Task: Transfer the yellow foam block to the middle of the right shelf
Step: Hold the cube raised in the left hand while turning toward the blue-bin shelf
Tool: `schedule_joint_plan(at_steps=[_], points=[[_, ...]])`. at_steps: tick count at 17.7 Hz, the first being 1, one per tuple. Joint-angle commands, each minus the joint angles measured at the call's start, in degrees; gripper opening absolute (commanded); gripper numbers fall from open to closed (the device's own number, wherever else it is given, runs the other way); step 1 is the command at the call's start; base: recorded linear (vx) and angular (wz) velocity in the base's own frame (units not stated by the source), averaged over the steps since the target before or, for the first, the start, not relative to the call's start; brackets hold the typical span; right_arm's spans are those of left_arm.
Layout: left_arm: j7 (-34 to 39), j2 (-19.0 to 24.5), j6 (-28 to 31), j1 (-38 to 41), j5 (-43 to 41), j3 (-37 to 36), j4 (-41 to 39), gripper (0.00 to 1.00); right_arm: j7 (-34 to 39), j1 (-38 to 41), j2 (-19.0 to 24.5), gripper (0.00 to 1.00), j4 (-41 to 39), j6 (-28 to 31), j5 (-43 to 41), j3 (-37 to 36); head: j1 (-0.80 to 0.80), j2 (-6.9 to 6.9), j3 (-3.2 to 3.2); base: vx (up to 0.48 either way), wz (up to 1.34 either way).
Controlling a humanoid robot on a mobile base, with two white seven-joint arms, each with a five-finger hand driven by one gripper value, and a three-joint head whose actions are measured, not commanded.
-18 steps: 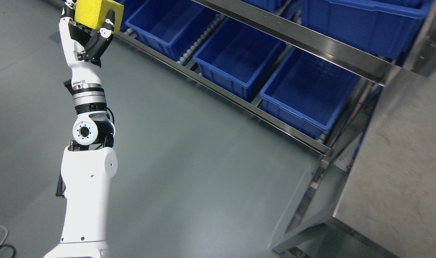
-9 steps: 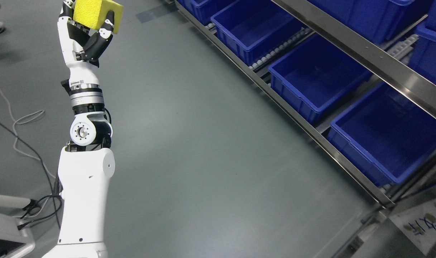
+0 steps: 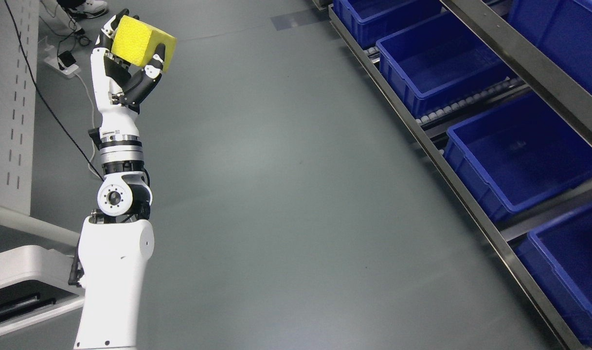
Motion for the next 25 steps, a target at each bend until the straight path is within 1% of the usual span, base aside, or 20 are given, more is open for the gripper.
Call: schedule_joint_plan(at_steps=[1,5,17,25], points=[[0.03,0.35,-0.42,2.52,-0.63,1.12,0.7,0.27,0.0,-0.08,-1.0,1.0,-1.0,-0.24,0.0,0.0,0.0,0.0,0.0,0.205,0.32],[0.03,0.43,-0.42,2.26,-0.63,1.12,0.79,0.27,0.0,-0.08,-1.0,1.0,-1.0,-0.24,0.0,0.0,0.0,0.0,0.0,0.225,0.21],[0.03,0.35,-0.6,1.9,-0.8,0.59,0.79,0.27,0.0,-0.17,-1.0,1.0,-1.0,-0.24,0.0,0.0,0.0,0.0,0.0,0.31,0.08],[0.03,-0.09,-0.68,1.73,-0.8,0.5,0.61,0.27,0.0,-0.08,-1.0,1.0,-1.0,-0.24,0.0,0.0,0.0,0.0,0.0,0.401,0.09]])
